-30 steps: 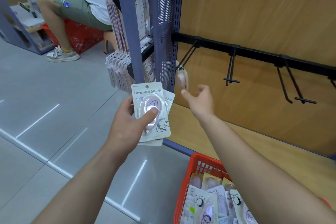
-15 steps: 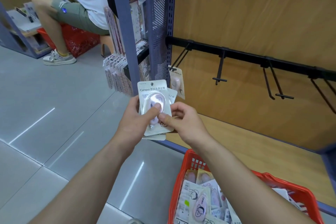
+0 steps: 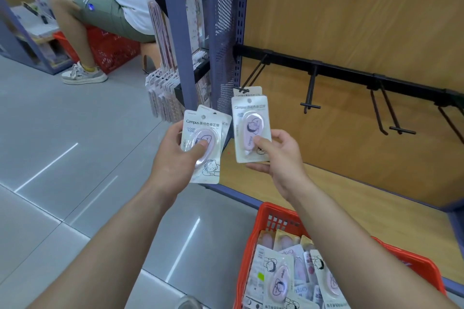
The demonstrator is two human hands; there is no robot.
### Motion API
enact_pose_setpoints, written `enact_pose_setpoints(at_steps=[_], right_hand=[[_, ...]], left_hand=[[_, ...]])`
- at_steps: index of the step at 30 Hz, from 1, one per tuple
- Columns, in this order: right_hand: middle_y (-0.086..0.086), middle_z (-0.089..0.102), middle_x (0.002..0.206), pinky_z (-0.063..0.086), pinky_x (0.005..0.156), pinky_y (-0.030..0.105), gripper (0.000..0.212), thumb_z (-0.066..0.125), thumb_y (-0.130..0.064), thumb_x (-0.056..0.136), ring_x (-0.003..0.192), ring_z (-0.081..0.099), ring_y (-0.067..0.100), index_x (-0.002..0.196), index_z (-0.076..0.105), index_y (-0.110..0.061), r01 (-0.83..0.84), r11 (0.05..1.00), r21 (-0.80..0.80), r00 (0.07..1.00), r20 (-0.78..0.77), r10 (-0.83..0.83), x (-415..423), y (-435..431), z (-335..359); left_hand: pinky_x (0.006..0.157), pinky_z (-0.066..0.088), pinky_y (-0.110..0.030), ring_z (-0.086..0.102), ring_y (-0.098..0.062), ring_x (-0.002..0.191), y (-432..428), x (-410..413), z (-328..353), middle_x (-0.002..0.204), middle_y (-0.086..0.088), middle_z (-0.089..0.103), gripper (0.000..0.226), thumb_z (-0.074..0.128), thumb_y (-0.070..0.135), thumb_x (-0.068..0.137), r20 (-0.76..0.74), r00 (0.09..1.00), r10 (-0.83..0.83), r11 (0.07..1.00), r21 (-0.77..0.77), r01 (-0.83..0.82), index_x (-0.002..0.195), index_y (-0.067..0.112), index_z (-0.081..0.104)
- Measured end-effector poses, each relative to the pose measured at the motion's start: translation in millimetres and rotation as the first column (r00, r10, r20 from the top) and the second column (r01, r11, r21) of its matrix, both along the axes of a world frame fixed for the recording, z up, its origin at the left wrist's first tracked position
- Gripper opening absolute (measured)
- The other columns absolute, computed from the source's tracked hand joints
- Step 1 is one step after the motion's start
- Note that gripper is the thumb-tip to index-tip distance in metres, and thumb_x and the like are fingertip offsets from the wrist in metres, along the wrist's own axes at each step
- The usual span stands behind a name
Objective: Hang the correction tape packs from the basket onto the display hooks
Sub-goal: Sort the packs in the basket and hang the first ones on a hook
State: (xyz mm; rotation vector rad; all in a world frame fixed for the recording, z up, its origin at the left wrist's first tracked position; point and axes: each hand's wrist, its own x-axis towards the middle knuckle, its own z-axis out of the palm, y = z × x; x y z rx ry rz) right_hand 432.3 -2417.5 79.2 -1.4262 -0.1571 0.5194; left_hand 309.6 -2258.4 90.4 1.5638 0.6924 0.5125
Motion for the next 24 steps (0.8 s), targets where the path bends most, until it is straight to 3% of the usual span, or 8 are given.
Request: enact_pose_setpoints(at_steps=[4,8,12,16,20,24], right_hand=[[0.002,0.077,0.104,0.065,0.068,0.039,0.024,0.069,-0.013,0.097,0.082,0.078,0.017,0.116,0.055,-0.011,0.03,0.993,-0.113,0.995,0.1,-0.019,23,7,-6],[0.001,0.077,0.104,0.065,0.07,0.043,0.021,0.07,-0.014,0.095,0.08,0.078,0.02,0.111,0.056,-0.014,0.032,0.991,-0.132,0.993,0.119,-0.016,40,24,-9],[0.002,0.077,0.105,0.062,0.062,0.032,0.02,0.07,-0.015,0.097,0.08,0.078,0.016,0.11,0.056,-0.014,0.063,0.992,-0.109,0.992,0.114,-0.051,48,32,-17],[0.001,0.076,0.106,0.06,0.06,0.026,0.022,0.069,-0.015,0.097,0.08,0.077,0.012,0.113,0.055,-0.013,0.077,0.991,-0.11,0.991,0.122,-0.064,51,36,-24],[0.0,0.076,0.106,0.06,0.061,0.027,0.02,0.07,-0.016,0.097,0.083,0.077,0.014,0.11,0.055,-0.015,0.087,0.988,-0.125,0.988,0.141,-0.069,56,40,-29],[0.005,0.073,0.112,0.065,0.07,0.034,0.023,0.072,-0.02,0.096,0.089,0.075,0.017,0.111,0.056,-0.011,0.133,0.975,-0.178,0.987,0.113,-0.114,65,48,-35]], left_hand=[[0.089,0.058,-0.039,0.07,-0.013,0.106,3,-3,-1,0.117,0.012,0.072,0.041,0.071,0.015,0.095,0.009,1.0,0.018,1.0,-0.013,-0.018,0.131,0.031,0.06],[0.073,0.054,-0.026,0.071,-0.012,0.099,6,-2,-1,0.114,0.01,0.073,0.039,0.072,0.014,0.094,0.017,1.0,0.021,1.0,-0.01,-0.021,0.129,0.028,0.062],[0.075,0.055,-0.029,0.072,-0.011,0.098,7,-1,-2,0.108,0.015,0.073,0.034,0.074,0.016,0.093,0.011,1.0,0.011,1.0,-0.028,-0.011,0.117,0.036,0.062],[0.082,0.06,-0.036,0.072,-0.012,0.099,8,-1,-3,0.108,0.016,0.074,0.035,0.074,0.017,0.092,-0.005,1.0,0.009,1.0,-0.022,-0.009,0.12,0.035,0.063],[0.085,0.061,-0.041,0.073,-0.013,0.1,9,-1,-3,0.11,0.013,0.074,0.037,0.075,0.016,0.092,-0.009,1.0,0.007,1.0,-0.024,-0.007,0.124,0.031,0.063],[0.076,0.06,-0.033,0.073,-0.012,0.097,9,0,-3,0.108,0.013,0.075,0.037,0.074,0.015,0.093,-0.004,1.0,0.001,1.0,-0.026,-0.001,0.124,0.031,0.063]])
